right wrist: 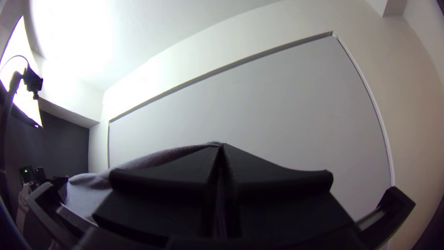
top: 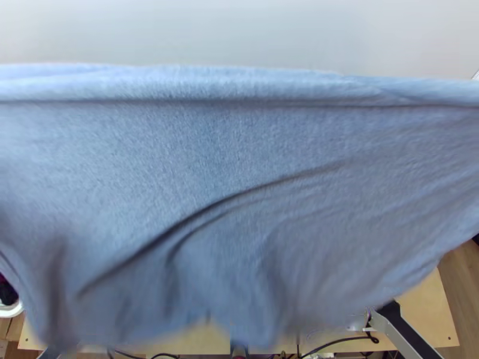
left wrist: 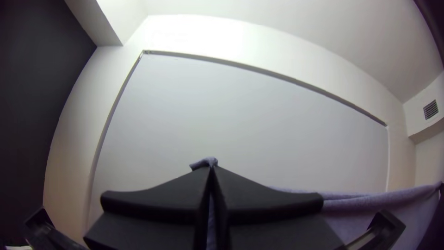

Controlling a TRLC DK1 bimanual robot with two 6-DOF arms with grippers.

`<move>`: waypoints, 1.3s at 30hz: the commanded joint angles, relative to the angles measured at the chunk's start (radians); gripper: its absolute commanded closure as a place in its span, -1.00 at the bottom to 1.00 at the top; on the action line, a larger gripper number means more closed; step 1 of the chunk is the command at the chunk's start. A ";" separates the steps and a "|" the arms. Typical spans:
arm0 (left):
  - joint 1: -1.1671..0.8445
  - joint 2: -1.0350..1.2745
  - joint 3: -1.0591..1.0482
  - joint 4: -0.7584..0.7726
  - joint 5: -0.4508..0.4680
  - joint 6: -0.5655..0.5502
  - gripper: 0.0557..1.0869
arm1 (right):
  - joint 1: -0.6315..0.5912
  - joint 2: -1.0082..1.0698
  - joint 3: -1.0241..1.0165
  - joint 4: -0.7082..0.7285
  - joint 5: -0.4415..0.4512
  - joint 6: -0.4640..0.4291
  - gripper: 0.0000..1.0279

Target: Fold the t-shirt

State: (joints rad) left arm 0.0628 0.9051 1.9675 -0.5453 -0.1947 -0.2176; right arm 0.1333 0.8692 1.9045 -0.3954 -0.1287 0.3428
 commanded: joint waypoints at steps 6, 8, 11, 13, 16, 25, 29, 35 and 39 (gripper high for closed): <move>-0.011 -0.284 -0.769 0.025 0.047 -0.089 0.92 | 0.046 -0.153 -0.599 0.003 0.020 0.090 0.94; -0.011 -0.344 -0.972 0.036 0.083 -0.094 0.92 | 0.077 -0.199 -0.779 0.033 0.020 0.121 0.94; -0.011 -0.379 -1.190 0.064 0.112 -0.105 0.92 | 0.106 -0.254 -1.013 0.109 0.020 0.137 0.94; -0.014 -0.365 -1.303 0.120 0.124 -0.109 0.92 | 0.117 -0.260 -1.125 0.168 0.021 0.151 0.94; -0.015 -0.273 -1.398 0.231 0.140 -0.109 0.92 | 0.121 -0.205 -1.205 0.236 0.020 0.182 0.94; -0.040 0.215 -1.377 0.588 0.156 -0.118 0.92 | 0.115 0.175 -1.259 0.509 0.017 0.174 0.94; -0.031 0.433 -1.277 0.650 0.158 -0.126 0.92 | 0.098 0.343 -1.233 0.629 0.017 0.153 0.94; -0.014 0.703 -1.138 0.763 0.158 -0.131 0.92 | 0.081 0.599 -1.113 0.718 0.017 0.142 0.94; -0.006 0.854 -1.012 0.759 0.159 -0.161 0.92 | 0.060 0.774 -0.983 0.718 0.017 0.142 0.94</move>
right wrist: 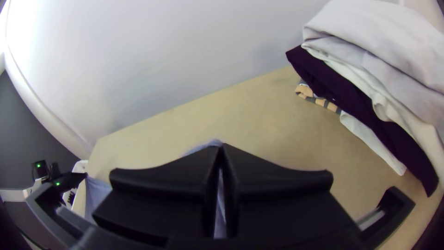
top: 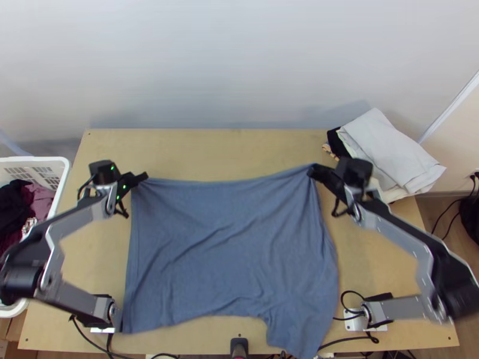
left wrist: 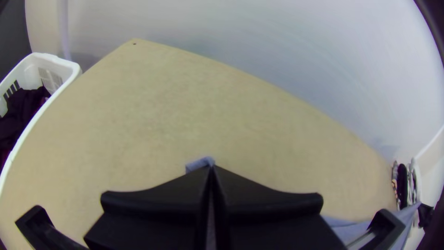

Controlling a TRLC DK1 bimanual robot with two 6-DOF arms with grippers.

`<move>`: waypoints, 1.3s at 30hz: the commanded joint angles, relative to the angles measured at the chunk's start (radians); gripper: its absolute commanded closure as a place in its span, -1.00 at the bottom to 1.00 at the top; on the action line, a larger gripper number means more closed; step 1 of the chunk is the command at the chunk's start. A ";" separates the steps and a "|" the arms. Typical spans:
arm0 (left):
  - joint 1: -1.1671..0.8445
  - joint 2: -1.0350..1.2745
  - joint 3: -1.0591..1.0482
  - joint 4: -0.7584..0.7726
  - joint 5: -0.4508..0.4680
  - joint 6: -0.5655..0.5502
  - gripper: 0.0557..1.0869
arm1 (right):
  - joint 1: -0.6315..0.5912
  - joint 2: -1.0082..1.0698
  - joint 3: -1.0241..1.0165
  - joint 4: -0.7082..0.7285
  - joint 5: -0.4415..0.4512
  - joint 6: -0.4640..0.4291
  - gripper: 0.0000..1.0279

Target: Fold the t-shirt

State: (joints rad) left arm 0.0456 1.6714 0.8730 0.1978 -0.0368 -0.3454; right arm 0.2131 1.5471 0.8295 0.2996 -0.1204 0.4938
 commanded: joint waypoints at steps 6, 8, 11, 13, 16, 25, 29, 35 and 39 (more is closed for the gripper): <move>0.017 0.283 0.314 -0.035 -0.002 -0.038 0.92 | -0.049 0.281 0.276 0.021 0.010 -0.012 0.94; 0.022 0.349 0.414 -0.083 -0.002 -0.040 0.92 | -0.055 0.341 0.341 0.016 0.010 -0.021 0.94; 0.025 0.445 0.537 -0.132 -0.002 -0.040 0.92 | -0.061 0.430 0.451 -0.004 0.013 -0.021 0.94; 0.027 0.495 0.604 -0.150 -0.005 -0.041 0.92 | -0.060 0.475 0.517 -0.019 0.022 -0.021 0.94; 0.027 0.551 0.702 -0.187 -0.006 -0.044 0.92 | -0.054 0.530 0.600 -0.034 0.036 -0.017 0.94; 0.017 0.669 0.991 -0.479 -0.064 -0.044 -0.62 | -0.052 0.610 0.797 -0.231 0.076 0.049 0.09; 0.014 0.614 0.989 -0.531 -0.106 -0.046 -0.87 | -0.050 0.525 0.757 -0.277 0.076 0.088 -0.56; 0.027 0.482 0.971 -0.521 -0.077 -0.058 -0.87 | -0.041 0.347 0.671 -0.281 0.084 0.129 -0.85; 0.050 0.395 0.982 -0.528 0.012 -0.090 -0.87 | -0.032 0.200 0.606 -0.283 0.087 0.131 -0.85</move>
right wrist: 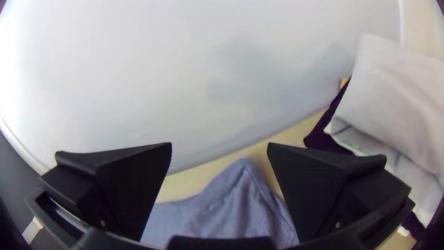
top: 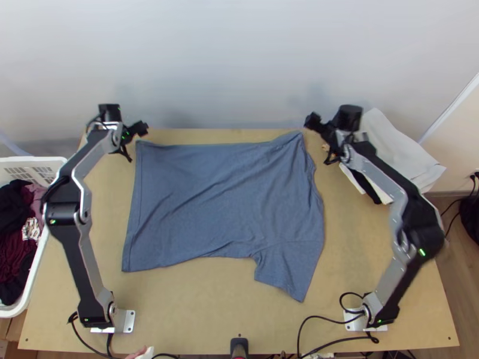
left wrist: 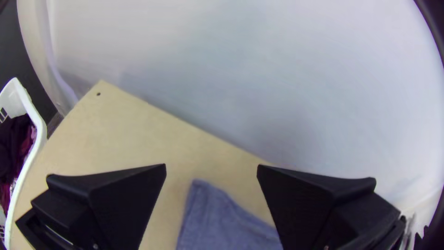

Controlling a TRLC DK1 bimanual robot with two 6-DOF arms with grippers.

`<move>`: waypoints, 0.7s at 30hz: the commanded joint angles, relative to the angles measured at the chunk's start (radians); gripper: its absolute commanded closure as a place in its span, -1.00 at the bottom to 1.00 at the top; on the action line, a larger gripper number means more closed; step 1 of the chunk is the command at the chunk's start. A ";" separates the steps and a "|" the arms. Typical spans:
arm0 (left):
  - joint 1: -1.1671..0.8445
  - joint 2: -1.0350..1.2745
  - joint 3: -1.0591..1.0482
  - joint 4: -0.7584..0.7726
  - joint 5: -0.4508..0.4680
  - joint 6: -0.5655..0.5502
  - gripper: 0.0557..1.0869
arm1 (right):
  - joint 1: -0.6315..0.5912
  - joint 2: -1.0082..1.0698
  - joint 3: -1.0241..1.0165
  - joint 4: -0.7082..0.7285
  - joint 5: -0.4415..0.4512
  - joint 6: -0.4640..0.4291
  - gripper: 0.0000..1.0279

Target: Fold the t-shirt

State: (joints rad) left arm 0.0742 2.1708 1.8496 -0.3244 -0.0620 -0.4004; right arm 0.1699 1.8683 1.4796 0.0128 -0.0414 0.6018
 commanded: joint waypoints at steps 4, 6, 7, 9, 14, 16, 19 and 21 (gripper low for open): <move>0.035 -0.178 0.019 -0.067 0.083 -0.040 -0.87 | 0.014 -0.261 -0.094 -0.062 0.020 0.027 -0.85; 0.042 -0.227 0.016 -0.136 0.122 -0.041 -0.87 | 0.014 -0.343 -0.125 -0.137 0.020 0.030 -0.85; 0.045 -0.258 0.007 -0.171 0.122 -0.040 -0.87 | 0.014 -0.382 -0.143 -0.174 0.018 0.039 -0.85; 0.061 -0.328 -0.024 -0.235 0.157 -0.038 -0.87 | 0.025 -0.451 -0.202 -0.246 0.006 0.042 -0.85; 0.101 -0.539 -0.207 -0.298 0.232 -0.003 -0.87 | 0.022 -0.595 -0.358 -0.482 -0.014 0.033 -0.84; 0.110 -0.641 -0.299 -0.298 0.232 0.028 -0.87 | 0.019 -0.672 -0.423 -0.536 -0.035 0.027 -0.72; 0.121 -0.769 -0.388 -0.327 0.243 0.040 -0.87 | -0.009 -0.773 -0.505 -0.616 -0.063 0.049 -0.41; 0.118 -0.835 -0.434 -0.351 0.254 0.040 -0.87 | -0.047 -0.817 -0.545 -0.671 -0.120 0.084 -0.35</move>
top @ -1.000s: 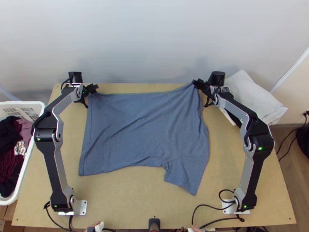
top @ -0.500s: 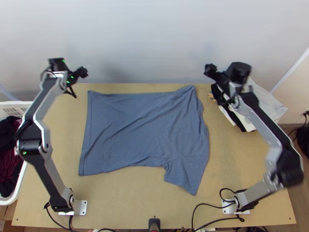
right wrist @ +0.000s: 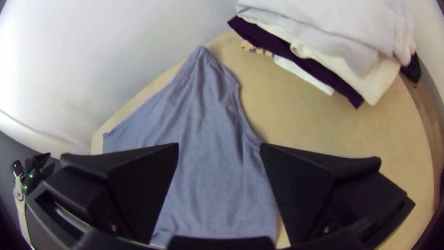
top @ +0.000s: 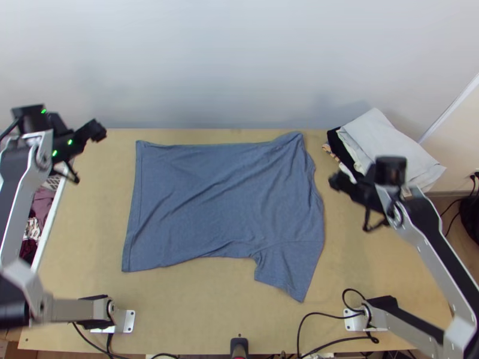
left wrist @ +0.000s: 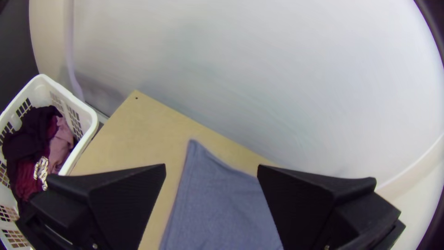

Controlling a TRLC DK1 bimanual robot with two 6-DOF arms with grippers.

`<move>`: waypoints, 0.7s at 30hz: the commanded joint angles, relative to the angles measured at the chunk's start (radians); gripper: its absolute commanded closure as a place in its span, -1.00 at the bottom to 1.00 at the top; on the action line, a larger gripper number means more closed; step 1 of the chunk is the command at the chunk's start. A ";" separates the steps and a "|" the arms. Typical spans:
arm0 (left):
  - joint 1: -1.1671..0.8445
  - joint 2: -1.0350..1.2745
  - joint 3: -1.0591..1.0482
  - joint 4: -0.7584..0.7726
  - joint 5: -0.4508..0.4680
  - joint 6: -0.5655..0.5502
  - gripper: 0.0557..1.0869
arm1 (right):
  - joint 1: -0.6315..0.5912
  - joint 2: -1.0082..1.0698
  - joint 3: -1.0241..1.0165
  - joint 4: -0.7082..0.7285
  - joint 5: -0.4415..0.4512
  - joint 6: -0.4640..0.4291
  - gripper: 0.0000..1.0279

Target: Fold the t-shirt

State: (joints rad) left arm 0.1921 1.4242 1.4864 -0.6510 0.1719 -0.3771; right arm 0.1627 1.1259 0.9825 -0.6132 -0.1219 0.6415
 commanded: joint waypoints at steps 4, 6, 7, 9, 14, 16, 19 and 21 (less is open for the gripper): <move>-0.039 -0.186 -0.144 -0.039 0.021 0.003 -0.87 | -0.101 -0.110 -0.127 -0.155 -0.140 0.057 -0.35; -0.051 -0.220 -0.173 -0.044 0.023 -0.008 -0.87 | -0.121 -0.106 -0.162 -0.203 -0.183 0.043 -0.35; -0.065 -0.232 -0.184 -0.056 0.021 -0.009 -0.87 | -0.129 -0.101 -0.182 -0.214 -0.203 0.027 -0.36; -0.071 -0.258 -0.209 -0.059 0.021 -0.011 -0.87 | -0.129 -0.094 -0.226 -0.221 -0.211 -0.003 -0.35; -0.075 -0.306 -0.239 -0.079 0.021 -0.013 -0.87 | -0.126 -0.031 -0.315 -0.214 -0.219 -0.108 -0.37; -0.072 -0.317 -0.239 -0.090 0.021 -0.013 -0.87 | -0.123 -0.006 -0.335 -0.198 -0.222 -0.134 -0.36; -0.065 -0.329 -0.242 -0.101 0.021 -0.011 -0.87 | -0.114 0.015 -0.364 -0.140 -0.228 -0.155 -0.36; -0.063 -0.337 -0.245 -0.107 0.021 -0.011 -0.87 | -0.106 0.035 -0.378 -0.106 -0.228 -0.157 -0.35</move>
State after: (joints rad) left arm 0.1200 1.1137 1.2629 -0.7410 0.1841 -0.3748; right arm 0.0437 1.1339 0.6365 -0.7525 -0.3389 0.5110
